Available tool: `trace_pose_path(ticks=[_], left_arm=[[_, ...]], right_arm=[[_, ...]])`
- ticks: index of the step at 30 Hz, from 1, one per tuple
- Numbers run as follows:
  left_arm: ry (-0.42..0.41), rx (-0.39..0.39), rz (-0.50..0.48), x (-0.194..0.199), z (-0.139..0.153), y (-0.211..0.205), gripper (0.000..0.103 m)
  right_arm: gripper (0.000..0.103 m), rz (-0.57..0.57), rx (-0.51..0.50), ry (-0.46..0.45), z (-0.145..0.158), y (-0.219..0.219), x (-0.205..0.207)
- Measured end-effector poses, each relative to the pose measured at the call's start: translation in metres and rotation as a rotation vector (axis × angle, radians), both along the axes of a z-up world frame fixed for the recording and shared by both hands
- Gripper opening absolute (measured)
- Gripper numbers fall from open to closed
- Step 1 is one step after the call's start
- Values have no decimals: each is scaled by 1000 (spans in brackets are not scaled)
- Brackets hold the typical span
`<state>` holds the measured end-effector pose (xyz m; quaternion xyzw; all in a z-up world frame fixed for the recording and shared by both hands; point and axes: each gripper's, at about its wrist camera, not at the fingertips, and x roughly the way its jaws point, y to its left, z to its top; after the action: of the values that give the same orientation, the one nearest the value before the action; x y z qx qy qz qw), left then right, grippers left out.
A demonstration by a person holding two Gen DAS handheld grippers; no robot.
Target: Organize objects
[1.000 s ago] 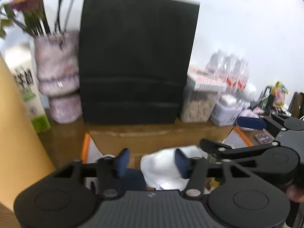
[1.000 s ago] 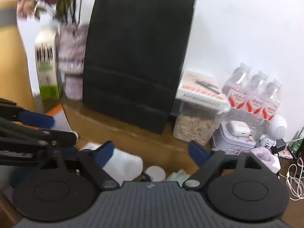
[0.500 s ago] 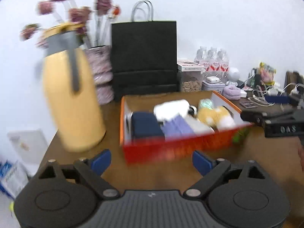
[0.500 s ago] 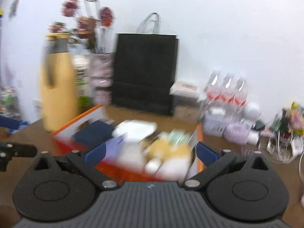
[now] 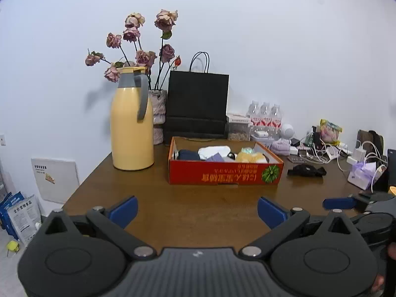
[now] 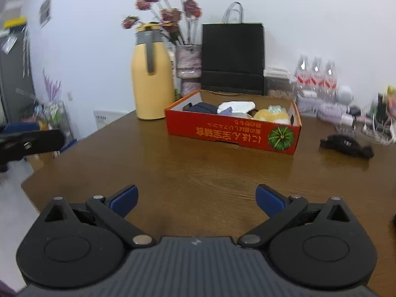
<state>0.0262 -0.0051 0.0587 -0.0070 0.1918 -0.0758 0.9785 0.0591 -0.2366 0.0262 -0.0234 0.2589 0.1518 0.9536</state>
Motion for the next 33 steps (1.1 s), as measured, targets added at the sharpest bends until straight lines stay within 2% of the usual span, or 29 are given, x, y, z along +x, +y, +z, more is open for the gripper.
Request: trace_pose_path(ticks=[3, 7, 11, 16, 20, 25, 28, 33], left_arm=[[10, -1, 11, -8, -3, 4, 103], [17, -15, 38, -13, -7, 9, 103], [46, -8, 39, -15, -14, 11, 103], [100, 18, 7, -12, -23, 7, 103], [92, 8, 8, -12, -24, 10, 103], [148, -9, 29, -1, -31, 11, 103], [139, 2, 20, -3, -31, 10, 103], [146, 11, 25, -2, -33, 7, 103]], right_arm=[[103, -4, -25, -71, 11, 2, -15], [103, -58, -4, -94, 18, -1, -22], [103, -60, 49, -87, 18, -2, -33], [103, -94, 44, -60, 10, 2, -43], [103, -97, 60, -51, 12, 3, -46], [103, -128, 47, -66, 12, 2, -45], [103, -144, 56, -35, 8, 0, -42], [103, -184, -15, -6, 3, 5, -38]])
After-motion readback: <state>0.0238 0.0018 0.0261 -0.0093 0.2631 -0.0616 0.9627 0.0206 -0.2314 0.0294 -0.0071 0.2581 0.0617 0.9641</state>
